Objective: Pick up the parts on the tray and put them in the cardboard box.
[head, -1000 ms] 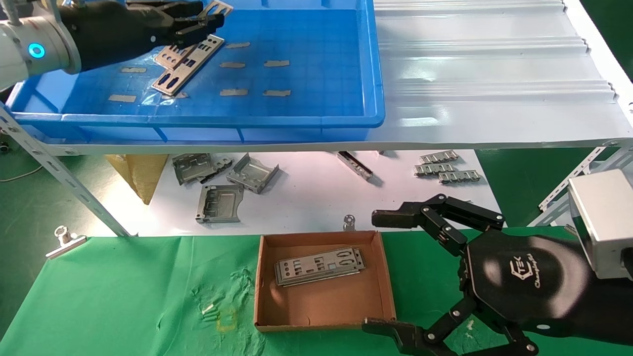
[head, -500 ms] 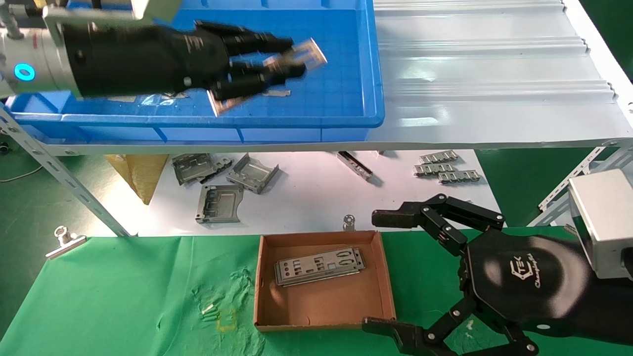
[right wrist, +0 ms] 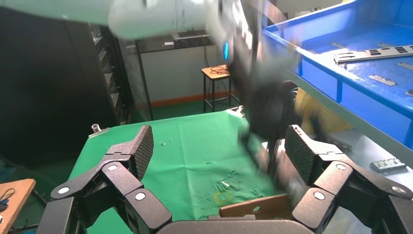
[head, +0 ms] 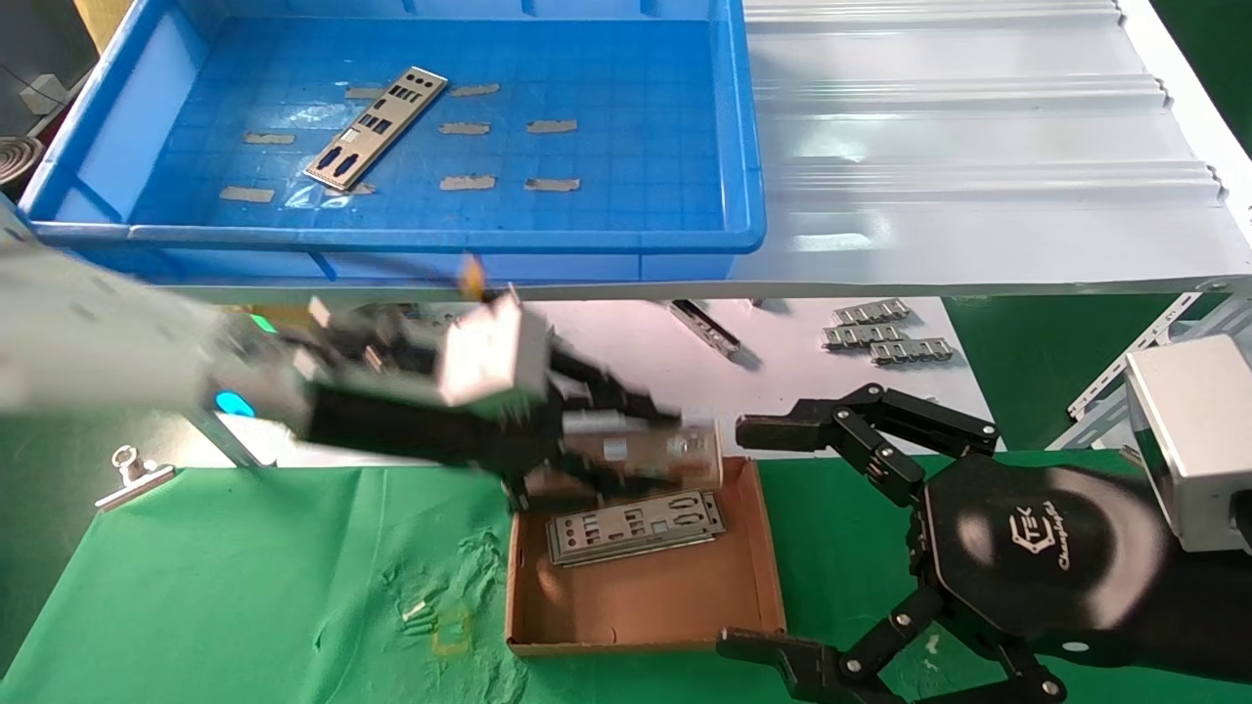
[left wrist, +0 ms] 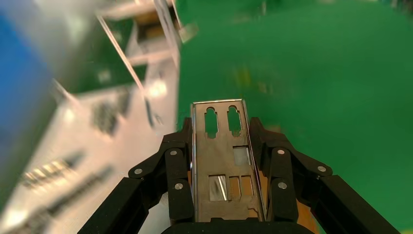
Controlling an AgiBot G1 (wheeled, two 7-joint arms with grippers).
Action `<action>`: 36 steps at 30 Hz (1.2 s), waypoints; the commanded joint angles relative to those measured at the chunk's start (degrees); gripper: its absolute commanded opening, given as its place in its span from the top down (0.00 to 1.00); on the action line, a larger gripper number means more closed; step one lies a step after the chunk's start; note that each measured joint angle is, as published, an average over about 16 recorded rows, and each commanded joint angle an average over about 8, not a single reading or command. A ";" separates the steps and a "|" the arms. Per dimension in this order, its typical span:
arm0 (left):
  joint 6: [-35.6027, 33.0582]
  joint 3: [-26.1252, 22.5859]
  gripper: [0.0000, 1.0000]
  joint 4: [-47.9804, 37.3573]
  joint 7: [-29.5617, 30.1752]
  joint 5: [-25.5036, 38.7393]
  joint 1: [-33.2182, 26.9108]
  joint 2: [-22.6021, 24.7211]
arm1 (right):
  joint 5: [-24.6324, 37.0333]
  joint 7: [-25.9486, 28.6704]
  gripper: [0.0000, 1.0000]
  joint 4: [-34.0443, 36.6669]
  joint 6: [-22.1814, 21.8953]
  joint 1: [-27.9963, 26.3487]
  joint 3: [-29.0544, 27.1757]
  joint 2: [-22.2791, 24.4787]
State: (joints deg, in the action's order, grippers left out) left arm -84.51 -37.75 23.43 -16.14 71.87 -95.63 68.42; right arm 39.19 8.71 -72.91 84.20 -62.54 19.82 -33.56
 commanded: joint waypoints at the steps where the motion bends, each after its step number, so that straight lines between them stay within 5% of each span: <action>1: 2.81 -1.50 1.00 0.86 -1.63 1.04 3.39 0.72 | 0.00 0.00 0.00 0.00 0.00 0.00 0.00 0.00; 7: 9.89 -1.97 0.98 -3.68 -6.88 2.41 8.15 4.32 | -0.01 0.00 0.00 0.00 0.00 0.00 0.01 0.00; 14: 12.37 -1.98 0.15 -9.13 -9.26 2.63 8.07 6.71 | -0.01 -0.01 0.00 0.00 -0.01 0.00 0.01 0.01; 16: 13.04 -2.00 0.00 -10.46 -9.44 2.62 7.84 7.42 | -0.01 -0.01 0.00 0.00 -0.01 0.00 0.02 0.01; 29: 15.24 -3.22 0.00 -11.43 -9.45 1.78 7.40 8.97 | -0.02 -0.01 0.00 0.00 -0.01 -0.01 0.03 0.01; 36: 9.11 -2.11 0.00 -12.37 -8.02 -1.56 6.75 7.72 | -0.02 -0.02 0.00 0.00 -0.01 -0.01 0.04 0.01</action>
State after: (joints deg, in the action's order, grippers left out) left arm -75.52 -39.80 10.79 -24.00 70.33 -88.68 76.08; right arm 39.16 8.69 -72.91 84.19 -62.55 19.86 -33.55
